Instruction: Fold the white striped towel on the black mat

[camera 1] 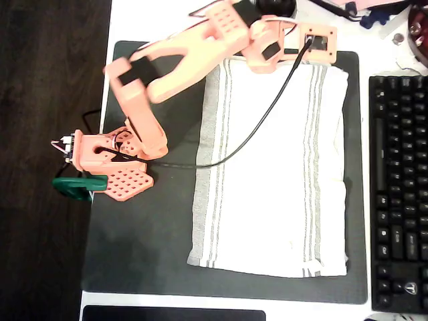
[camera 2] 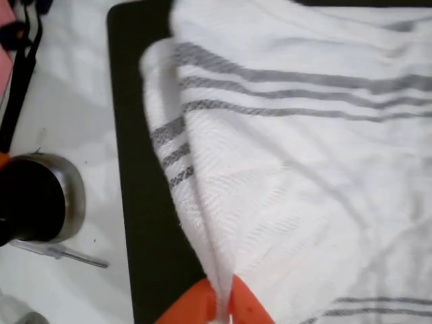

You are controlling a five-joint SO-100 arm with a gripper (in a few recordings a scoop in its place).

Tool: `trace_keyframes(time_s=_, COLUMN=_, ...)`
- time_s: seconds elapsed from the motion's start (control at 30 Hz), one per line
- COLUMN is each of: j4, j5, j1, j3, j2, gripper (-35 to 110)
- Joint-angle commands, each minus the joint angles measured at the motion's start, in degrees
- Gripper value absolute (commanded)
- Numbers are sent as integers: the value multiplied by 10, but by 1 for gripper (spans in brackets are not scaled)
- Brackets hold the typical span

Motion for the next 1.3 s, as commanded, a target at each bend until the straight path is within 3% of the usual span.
trace_keyframes(time_s=0.0, j4=37, j5=-20, j1=49, j3=18, j2=110, gripper=0)
trace_keyframes(time_s=0.3, j4=103, j5=-154, j1=353, j3=15, j2=202, gripper=0)
trace_keyframes(time_s=0.43, j4=11, j5=-206, j1=490, j3=78, j2=189, gripper=0)
trace_keyframes(time_s=0.6, j4=-76, j5=-257, j1=586, j3=145, j2=113, gripper=0)
trace_keyframes(time_s=0.87, j4=-234, j5=-305, j1=671, j3=209, j2=63, gripper=11)
trace_keyframes(time_s=1.27, j4=-214, j5=-316, j1=654, j3=330, j2=201, gripper=10)
